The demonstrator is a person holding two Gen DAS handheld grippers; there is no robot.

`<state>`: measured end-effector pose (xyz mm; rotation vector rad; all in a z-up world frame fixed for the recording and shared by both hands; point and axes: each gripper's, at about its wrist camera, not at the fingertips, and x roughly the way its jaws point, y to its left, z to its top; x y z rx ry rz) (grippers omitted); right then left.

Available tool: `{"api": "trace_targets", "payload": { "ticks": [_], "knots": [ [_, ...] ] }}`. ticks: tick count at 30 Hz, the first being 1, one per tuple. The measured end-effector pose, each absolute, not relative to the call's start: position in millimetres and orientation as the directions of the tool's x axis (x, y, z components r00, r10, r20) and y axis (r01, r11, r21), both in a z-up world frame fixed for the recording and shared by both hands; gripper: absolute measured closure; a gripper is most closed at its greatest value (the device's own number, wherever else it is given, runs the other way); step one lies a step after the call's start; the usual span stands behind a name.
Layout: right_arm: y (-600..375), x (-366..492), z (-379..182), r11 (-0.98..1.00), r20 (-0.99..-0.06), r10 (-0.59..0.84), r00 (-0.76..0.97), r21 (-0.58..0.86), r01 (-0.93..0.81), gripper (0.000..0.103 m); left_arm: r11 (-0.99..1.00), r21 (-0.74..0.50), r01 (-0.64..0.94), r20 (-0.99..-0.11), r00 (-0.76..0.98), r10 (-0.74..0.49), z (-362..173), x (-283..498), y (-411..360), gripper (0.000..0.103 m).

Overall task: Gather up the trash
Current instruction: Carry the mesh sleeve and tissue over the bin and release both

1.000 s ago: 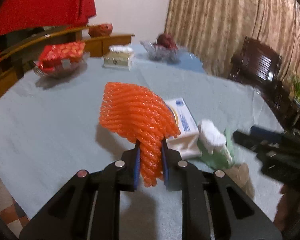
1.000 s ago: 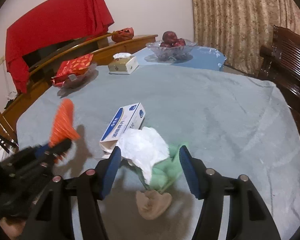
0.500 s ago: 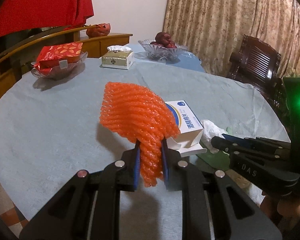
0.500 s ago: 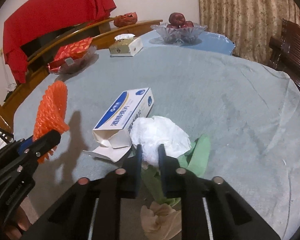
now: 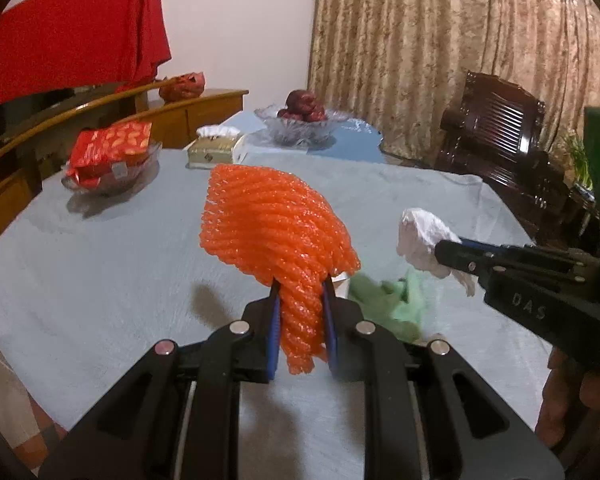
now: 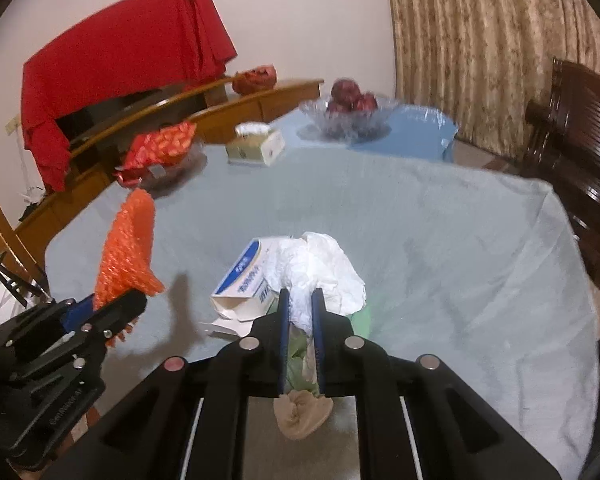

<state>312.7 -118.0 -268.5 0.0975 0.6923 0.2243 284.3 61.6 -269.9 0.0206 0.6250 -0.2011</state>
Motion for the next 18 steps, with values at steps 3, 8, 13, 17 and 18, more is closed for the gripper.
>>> {"api": "trace_targets", "payload": {
  "ticks": [3,8,13,17,18],
  "knots": [
    [-129,298,-250,0.974,-0.6,0.226,0.767,0.163,-0.16,0.092,0.981,-0.031,0.19,-0.576,0.799,-0.173,-257,273,54,0.086],
    [-151,272,-225,0.978,-0.572,0.2,0.795,0.159,-0.131,0.092,0.979,-0.042,0.198,-0.56,0.807,-0.187,-235,255,37,0.086],
    [-184,244,-210,0.986,-0.56,0.149,0.815,0.145,-0.08,0.092,0.972,-0.043,0.23,-0.552,0.806,-0.215,-215,233,9,0.086],
    [-216,223,-206,0.991,-0.559,0.103,0.823,0.128,-0.037,0.092,0.963,-0.037,0.268,-0.553,0.797,-0.243,-203,217,-20,0.086],
    [-226,216,-205,0.992,-0.557,0.089,0.826,0.125,-0.022,0.092,0.959,-0.037,0.28,-0.552,0.794,-0.253,-199,213,-28,0.086]
  ]
}}
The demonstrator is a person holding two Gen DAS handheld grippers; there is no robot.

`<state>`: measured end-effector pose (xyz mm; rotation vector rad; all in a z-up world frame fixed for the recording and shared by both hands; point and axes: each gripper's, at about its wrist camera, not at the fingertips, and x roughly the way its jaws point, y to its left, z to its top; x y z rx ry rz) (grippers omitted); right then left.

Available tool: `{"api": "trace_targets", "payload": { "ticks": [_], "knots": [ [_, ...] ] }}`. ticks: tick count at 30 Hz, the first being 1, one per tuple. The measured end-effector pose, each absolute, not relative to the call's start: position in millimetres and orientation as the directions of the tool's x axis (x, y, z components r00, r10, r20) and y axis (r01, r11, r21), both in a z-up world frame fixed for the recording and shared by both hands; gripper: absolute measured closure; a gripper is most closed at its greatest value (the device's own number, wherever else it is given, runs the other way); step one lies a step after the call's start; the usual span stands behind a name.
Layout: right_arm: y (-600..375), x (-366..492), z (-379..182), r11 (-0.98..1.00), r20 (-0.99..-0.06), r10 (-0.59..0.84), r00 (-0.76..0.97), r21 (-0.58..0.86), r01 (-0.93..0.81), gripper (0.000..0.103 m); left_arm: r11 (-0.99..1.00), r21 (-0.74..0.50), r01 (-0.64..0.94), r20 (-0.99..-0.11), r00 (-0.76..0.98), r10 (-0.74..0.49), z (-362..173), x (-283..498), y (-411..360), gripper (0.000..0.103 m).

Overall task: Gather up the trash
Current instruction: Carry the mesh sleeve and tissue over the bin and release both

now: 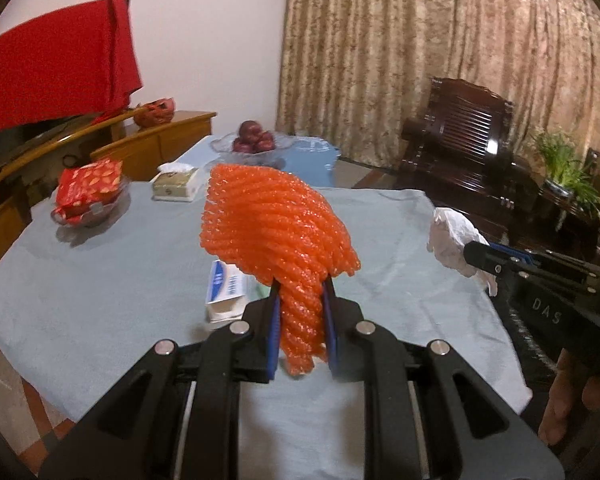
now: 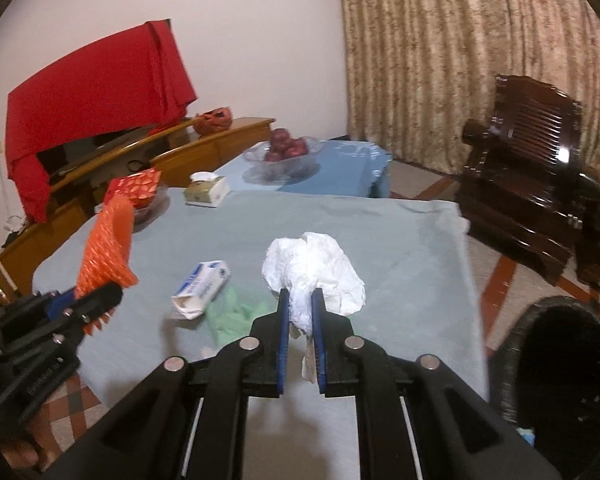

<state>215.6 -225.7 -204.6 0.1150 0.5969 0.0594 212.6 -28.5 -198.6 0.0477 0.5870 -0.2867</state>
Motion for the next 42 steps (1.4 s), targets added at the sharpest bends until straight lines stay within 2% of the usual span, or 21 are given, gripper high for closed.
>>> {"api": "trace_targets", "payload": {
  "ticks": [14,19,25,33,42],
  "knots": [
    [-352,135,-181,0.98,-0.534,-0.078,0.842,0.112,0.162,0.092,0.867,-0.045,0.496,-0.555,0.709,-0.435,-167,168,-162,0.086],
    [-409,108,-181,0.96,-0.546,-0.147,0.825,0.123,0.253,0.092,0.799,-0.075,0.597,-0.592,0.618,-0.517,-175,158,-228,0.086],
    [-475,94,-196,0.926,-0.604,-0.204,0.771,0.137,0.352,0.092,0.717,-0.116,0.688,-0.654,0.491,-0.576,-200,152,-301,0.086],
    [-536,77,-242,0.879,-0.694,-0.212,0.688,0.173,0.445,0.092,0.635,-0.135,0.761,-0.743,0.346,-0.573,-251,160,-367,0.086],
    [-559,89,-299,0.852,-0.79,-0.195,0.582,0.158,0.5,0.092,0.592,-0.141,0.793,-0.83,0.231,-0.507,-308,180,-416,0.085]
  ]
}}
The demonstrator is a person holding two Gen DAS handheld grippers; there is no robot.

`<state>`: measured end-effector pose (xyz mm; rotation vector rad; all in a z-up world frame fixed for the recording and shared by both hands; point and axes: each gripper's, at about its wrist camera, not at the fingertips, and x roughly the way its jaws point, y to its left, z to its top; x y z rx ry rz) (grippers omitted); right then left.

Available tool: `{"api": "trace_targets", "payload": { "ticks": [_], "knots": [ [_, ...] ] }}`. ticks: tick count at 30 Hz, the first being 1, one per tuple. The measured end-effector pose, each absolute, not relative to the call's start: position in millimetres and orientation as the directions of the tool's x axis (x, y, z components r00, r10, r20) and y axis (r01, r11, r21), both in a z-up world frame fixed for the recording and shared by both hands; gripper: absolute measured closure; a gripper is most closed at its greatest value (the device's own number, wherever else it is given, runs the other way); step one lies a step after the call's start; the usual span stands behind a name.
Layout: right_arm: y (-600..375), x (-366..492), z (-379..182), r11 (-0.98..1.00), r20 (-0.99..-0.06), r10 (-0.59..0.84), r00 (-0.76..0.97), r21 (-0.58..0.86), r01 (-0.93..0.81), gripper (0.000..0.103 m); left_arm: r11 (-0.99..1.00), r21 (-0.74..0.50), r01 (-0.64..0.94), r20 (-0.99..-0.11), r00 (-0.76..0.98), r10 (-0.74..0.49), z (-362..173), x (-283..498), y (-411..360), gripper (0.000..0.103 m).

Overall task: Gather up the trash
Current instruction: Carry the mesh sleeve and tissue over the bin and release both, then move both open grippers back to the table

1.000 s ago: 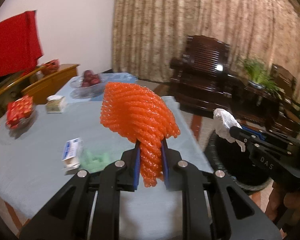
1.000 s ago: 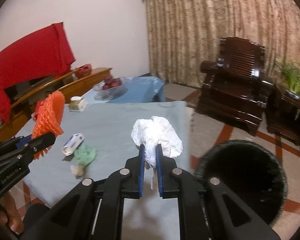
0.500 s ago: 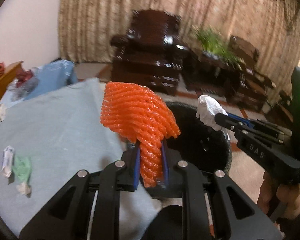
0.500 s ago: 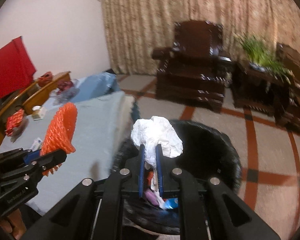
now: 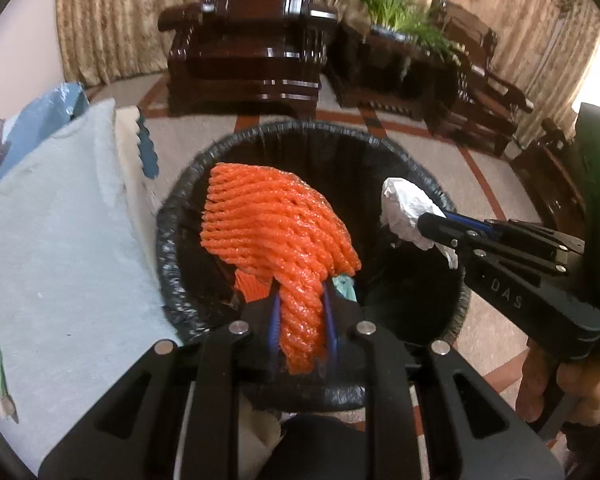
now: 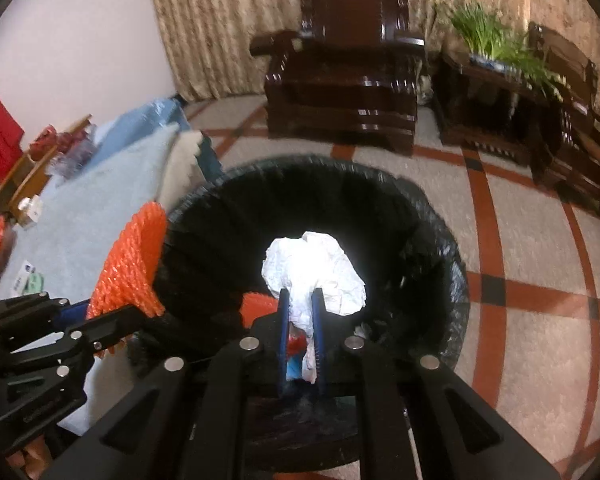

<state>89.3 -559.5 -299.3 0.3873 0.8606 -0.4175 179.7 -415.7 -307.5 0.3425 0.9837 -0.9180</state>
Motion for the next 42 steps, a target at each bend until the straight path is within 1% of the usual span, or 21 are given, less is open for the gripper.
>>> {"api": "trace_targets", "payload": {
  "ticks": [2,4,6,7,8,9,11,14,16,20,23,26,28,29,30,31,33,35,42],
  "knots": [
    [-563,93,-310,0.847,-0.807,-0.189,0.559,0.155,0.509,0.092,0.592,-0.148,0.792,-0.842,0.213,-0.495,-318,185,-421,0.085],
    [-568,97,-323,0.841,-0.83,-0.17,0.532,0.159,0.517,0.092,0.582,-0.162,0.797,-0.856,0.181,-0.485,-327,188,-426,0.082],
    [-576,100,-335,0.835,-0.851,-0.156,0.501,0.157,0.527,0.086,0.584,-0.163,0.795,-0.865,0.17,-0.473,-335,192,-430,0.07],
    [-577,101,-340,0.833,-0.859,-0.154,0.488,0.153,0.531,0.084,0.587,-0.167,0.792,-0.867,0.166,-0.47,-339,194,-430,0.066],
    [-578,101,-344,0.831,-0.864,-0.149,0.48,0.153,0.534,0.08,0.588,-0.184,0.788,-0.867,0.151,-0.475,-343,196,-429,0.062],
    [-578,100,-347,0.831,-0.869,-0.15,0.472,0.148,0.536,0.075,0.588,-0.195,0.785,-0.868,0.141,-0.476,-346,198,-428,0.062],
    [-576,100,-349,0.831,-0.871,-0.159,0.464,0.135,0.539,0.071,0.592,-0.185,0.784,-0.871,0.149,-0.469,-349,199,-428,0.062],
    [-575,96,-345,0.829,-0.867,-0.169,0.469,0.132,0.544,0.071,0.606,-0.178,0.775,-0.867,0.168,-0.469,-345,200,-418,0.061],
    [-573,97,-339,0.83,-0.861,-0.179,0.476,0.127,0.543,0.071,0.62,-0.176,0.764,-0.863,0.183,-0.471,-339,202,-411,0.057],
    [-558,96,-312,0.841,-0.831,-0.213,0.514,0.111,0.529,0.071,0.654,-0.167,0.738,-0.847,0.232,-0.478,-318,204,-387,0.054],
    [-535,97,-284,0.86,-0.791,-0.239,0.563,0.097,0.501,0.071,0.68,-0.162,0.715,-0.819,0.287,-0.496,-292,204,-361,0.04],
    [-513,97,-257,0.875,-0.752,-0.24,0.614,0.107,0.472,0.071,0.699,-0.168,0.695,-0.789,0.33,-0.518,-266,204,-331,0.039],
    [-495,98,-241,0.89,-0.729,-0.227,0.646,0.114,0.442,0.069,0.711,-0.154,0.687,-0.771,0.366,-0.521,-253,202,-314,0.035],
    [-486,99,-235,0.896,-0.72,-0.221,0.658,0.116,0.428,0.066,0.72,-0.147,0.679,-0.759,0.389,-0.522,-245,201,-303,0.031],
    [-473,100,-226,0.906,-0.705,-0.214,0.676,0.116,0.407,0.066,0.737,-0.135,0.663,-0.746,0.421,-0.516,-236,200,-286,0.028],
    [-466,100,-222,0.911,-0.696,-0.213,0.686,0.113,0.397,0.066,0.748,-0.126,0.652,-0.738,0.442,-0.51,-231,200,-275,0.028],
    [-446,103,-213,0.922,-0.677,-0.197,0.709,0.118,0.369,0.066,0.776,-0.1,0.623,-0.724,0.489,-0.486,-222,199,-246,0.024],
    [-421,109,-209,0.935,-0.663,-0.16,0.732,0.137,0.328,0.066,0.821,-0.07,0.567,-0.713,0.547,-0.439,-217,200,-206,0.022],
    [-330,149,-215,0.976,-0.645,-0.038,0.763,0.142,0.168,0.066,0.927,-0.04,0.372,-0.689,0.662,-0.295,-212,214,-76,0.022]
  ]
}}
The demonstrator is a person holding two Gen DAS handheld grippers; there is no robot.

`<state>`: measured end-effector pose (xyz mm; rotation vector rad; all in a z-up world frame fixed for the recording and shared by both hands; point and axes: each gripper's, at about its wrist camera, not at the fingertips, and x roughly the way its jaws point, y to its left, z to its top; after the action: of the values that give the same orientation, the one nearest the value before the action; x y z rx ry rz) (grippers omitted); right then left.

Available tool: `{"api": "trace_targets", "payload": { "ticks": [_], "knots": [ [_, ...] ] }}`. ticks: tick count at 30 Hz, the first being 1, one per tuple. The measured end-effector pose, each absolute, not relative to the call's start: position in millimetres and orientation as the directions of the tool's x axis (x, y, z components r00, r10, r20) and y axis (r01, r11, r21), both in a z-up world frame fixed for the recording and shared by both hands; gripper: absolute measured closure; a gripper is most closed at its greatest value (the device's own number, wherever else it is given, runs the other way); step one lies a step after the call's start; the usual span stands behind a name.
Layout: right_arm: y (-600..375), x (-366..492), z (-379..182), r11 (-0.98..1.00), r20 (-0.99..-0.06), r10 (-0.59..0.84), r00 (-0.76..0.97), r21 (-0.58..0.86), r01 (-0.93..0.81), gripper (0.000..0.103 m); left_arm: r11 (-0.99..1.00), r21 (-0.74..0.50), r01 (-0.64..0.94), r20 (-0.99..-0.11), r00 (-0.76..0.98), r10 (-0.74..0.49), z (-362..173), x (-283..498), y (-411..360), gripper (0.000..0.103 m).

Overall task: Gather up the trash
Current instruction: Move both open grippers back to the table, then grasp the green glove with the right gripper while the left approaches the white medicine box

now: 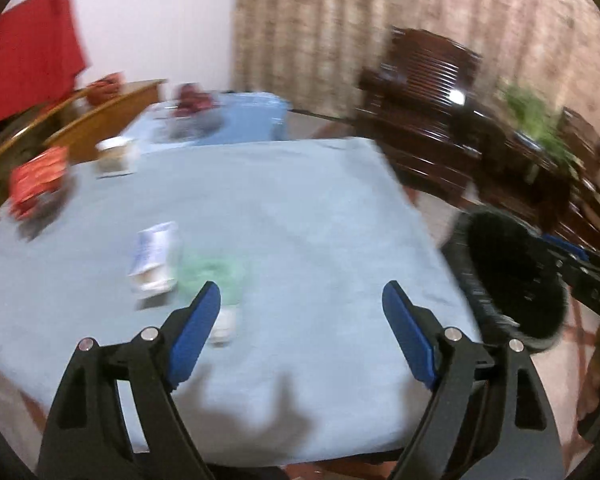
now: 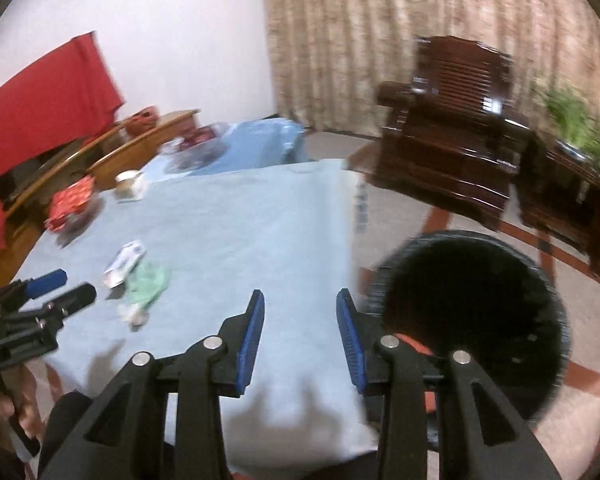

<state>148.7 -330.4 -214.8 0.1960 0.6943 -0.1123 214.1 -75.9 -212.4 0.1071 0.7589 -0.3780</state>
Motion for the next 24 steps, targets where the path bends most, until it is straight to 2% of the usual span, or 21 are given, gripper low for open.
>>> {"api": "trace_targets", "payload": {
  "ticks": [4,9,21,24],
  "knots": [
    [-274,174,-221,0.988,-0.633,0.028,0.774,0.135,0.074,0.066,0.96,-0.013,0.28,-0.665,0.714,-0.217,-214,223,-15,0.02],
    [-219,201,-234,0.993,-0.629,0.079,0.773,0.115,-0.008,0.065,0.97,0.02,0.242,-0.657,0.734,-0.17,-227,231,21,0.02],
    [-136,258,-290,0.989,-0.669,0.142,0.73,0.118,-0.085,0.064,0.976,-0.027,0.217,-0.627,0.756,-0.186,-277,260,63,0.021],
    [-120,272,-302,0.989,-0.679,0.148,0.719,0.116,-0.095,0.061,0.978,-0.047,0.205,-0.629,0.755,-0.189,-289,274,72,0.028]
  ]
}}
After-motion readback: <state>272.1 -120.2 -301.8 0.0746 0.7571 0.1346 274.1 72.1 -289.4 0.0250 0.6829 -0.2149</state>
